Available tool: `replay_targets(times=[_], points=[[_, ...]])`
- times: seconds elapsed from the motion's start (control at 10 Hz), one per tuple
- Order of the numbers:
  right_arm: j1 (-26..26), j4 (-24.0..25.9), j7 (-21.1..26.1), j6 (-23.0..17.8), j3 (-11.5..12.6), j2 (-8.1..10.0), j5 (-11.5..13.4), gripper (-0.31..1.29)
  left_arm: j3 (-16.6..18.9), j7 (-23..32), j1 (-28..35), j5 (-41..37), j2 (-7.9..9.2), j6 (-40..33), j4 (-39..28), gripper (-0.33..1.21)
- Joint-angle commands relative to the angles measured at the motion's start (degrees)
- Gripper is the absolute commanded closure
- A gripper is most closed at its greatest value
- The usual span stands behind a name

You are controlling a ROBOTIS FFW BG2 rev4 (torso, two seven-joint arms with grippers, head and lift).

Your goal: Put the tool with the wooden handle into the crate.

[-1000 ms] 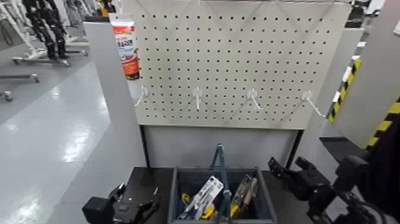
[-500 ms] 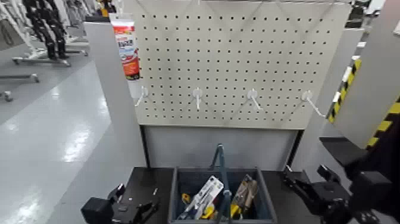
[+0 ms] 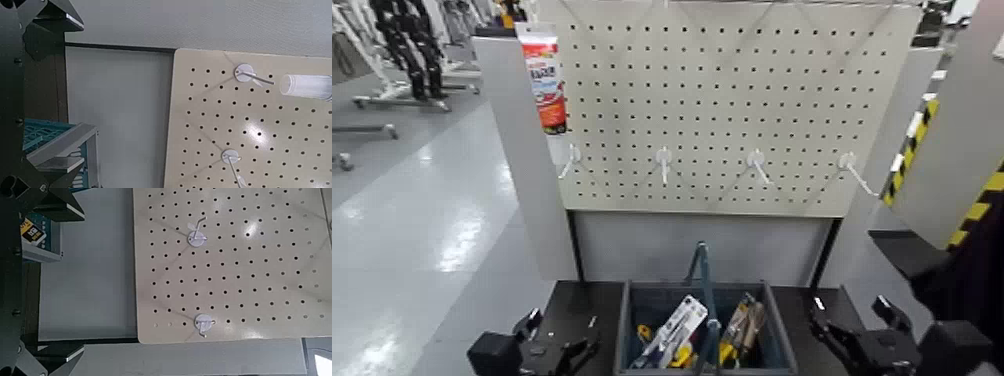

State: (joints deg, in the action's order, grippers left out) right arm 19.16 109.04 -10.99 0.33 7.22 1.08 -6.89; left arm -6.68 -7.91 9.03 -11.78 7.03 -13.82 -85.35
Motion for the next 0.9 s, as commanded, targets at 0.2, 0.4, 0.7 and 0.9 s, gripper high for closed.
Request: replay_targets(times=[0.2,0.4,0.7,0.9], points=[[2.38,-1.81,0.44,-3.76,-0.37,-1.25,0.92,0.13,0.09,0.00,0.11,0.00,0.09,-0.25,0.00,0.11],[2.99,-3.30,0.26,-5.96,-0.54,-1.78,0.21,0.13,0.09,0.00,0.11,0.00,0.09,-0.25,-0.08,0.11],[2.99,-4.18,0.26,-6.92,-1.33,-1.87,-0.05,0.13,0.09,0.00,0.19,0.00,0.09,-0.33,-0.08,0.11],[2.82,-4.01,0.17,-6.48,-1.51,-1.87,0.04,0.13,0.09,0.00,0.19,0.00,0.09,-0.33,-0.08,0.11]])
